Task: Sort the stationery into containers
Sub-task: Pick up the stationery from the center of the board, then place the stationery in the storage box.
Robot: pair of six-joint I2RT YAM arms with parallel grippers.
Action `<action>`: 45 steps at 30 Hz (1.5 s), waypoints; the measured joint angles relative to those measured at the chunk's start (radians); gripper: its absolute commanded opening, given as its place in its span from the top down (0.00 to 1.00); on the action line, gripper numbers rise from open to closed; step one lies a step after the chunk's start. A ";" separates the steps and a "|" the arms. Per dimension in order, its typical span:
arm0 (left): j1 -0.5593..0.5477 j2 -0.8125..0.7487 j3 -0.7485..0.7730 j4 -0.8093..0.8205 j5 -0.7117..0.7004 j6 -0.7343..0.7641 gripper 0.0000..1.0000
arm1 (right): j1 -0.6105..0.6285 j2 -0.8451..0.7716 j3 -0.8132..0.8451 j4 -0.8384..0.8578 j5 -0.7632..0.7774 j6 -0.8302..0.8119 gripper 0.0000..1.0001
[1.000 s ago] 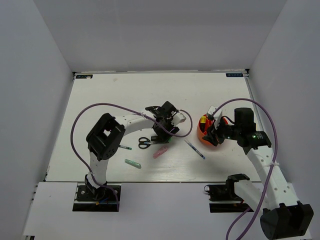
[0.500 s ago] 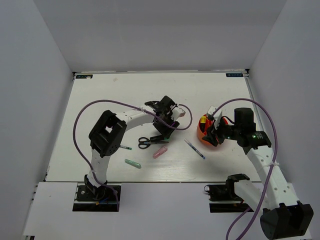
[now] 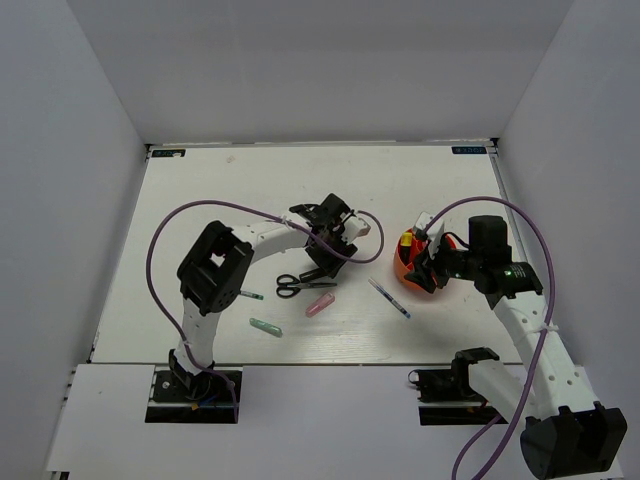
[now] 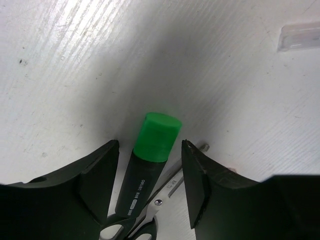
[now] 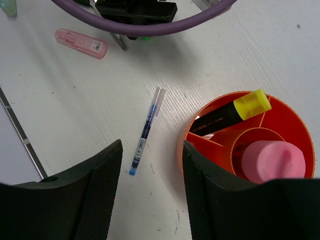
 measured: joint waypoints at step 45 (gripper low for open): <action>-0.060 -0.435 -0.344 0.927 -0.087 -0.499 1.00 | -0.003 -0.008 -0.029 0.265 0.666 0.325 1.00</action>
